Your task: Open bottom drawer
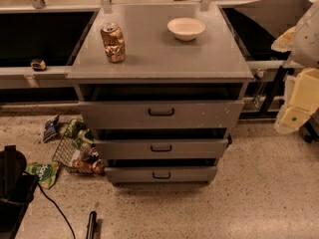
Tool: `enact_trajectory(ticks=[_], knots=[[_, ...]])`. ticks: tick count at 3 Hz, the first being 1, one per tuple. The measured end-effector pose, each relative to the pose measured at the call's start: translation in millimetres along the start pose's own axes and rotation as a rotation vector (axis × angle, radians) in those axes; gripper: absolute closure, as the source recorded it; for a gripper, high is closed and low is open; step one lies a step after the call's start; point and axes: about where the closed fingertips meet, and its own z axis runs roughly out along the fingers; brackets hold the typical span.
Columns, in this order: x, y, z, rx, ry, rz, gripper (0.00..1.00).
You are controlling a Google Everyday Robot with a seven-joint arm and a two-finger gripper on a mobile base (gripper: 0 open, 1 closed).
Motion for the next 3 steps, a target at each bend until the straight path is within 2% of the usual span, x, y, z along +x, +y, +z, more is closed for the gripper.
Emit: enact_trajectory(ticks=[1,2,3], knots=[[0.0,0.0,0.0,0.0,0.0,0.0,0.0],[-4.6,1.9,37.7,-0.015,-0.012,-0.04,0.0],[-11.7,11.7,111.0,-0.059,-0.074,-0.101,0.0]])
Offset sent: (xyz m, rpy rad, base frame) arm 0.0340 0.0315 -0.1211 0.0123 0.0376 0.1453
